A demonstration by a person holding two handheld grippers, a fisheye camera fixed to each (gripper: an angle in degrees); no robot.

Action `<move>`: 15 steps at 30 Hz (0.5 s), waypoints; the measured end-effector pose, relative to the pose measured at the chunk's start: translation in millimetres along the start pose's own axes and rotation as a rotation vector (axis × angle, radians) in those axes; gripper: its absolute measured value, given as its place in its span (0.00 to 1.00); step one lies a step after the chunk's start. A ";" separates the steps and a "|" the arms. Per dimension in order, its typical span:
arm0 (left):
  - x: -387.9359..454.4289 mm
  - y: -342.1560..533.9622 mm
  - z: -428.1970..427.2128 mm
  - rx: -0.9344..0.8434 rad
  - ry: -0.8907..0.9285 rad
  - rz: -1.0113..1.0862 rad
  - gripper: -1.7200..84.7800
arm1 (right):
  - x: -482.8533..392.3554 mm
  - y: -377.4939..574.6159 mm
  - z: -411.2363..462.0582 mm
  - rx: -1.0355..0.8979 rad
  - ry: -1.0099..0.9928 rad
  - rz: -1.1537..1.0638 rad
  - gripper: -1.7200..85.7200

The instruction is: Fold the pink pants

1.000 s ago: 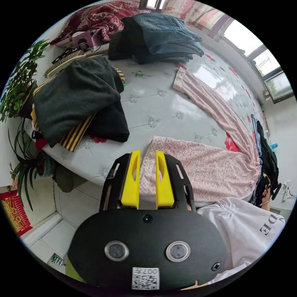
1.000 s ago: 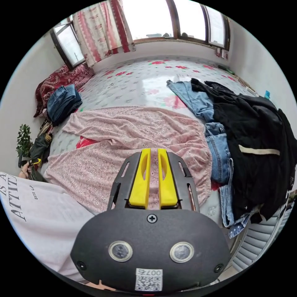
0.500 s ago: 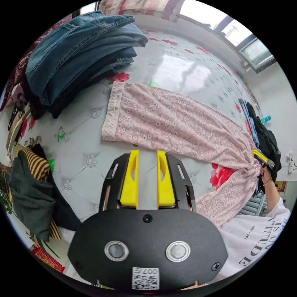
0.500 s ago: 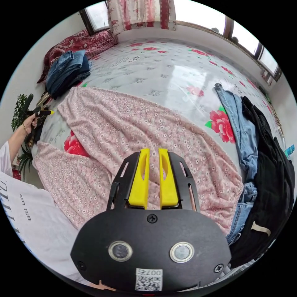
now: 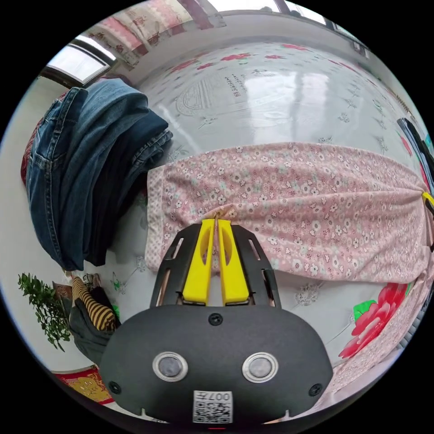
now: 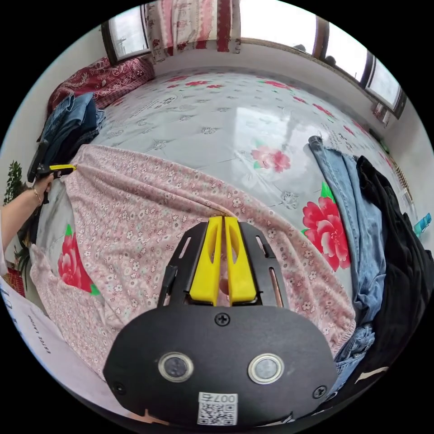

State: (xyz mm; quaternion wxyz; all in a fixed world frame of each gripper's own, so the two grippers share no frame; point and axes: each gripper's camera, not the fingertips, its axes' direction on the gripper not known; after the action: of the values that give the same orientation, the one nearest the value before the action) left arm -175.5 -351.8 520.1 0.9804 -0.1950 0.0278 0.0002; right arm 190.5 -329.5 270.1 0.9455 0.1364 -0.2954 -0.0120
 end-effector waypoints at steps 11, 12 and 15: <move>-59.8 232.3 -60.4 0.026 0.125 -0.303 0.01 | 80.9 216.0 -174.1 0.115 0.114 0.330 0.05; -68.0 269.4 -65.4 0.002 0.132 -0.360 0.01 | 85.0 244.4 -179.1 0.074 0.133 0.370 0.05; -85.2 350.0 -78.9 -0.033 0.133 -0.476 0.01 | 76.3 288.2 -177.9 0.004 0.122 0.356 0.05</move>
State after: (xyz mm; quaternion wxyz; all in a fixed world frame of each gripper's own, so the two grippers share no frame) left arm -268.8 -57.7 318.2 0.9456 -0.2115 0.0455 -0.2430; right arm 336.7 -15.4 248.6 0.9486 0.0844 -0.2570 0.1643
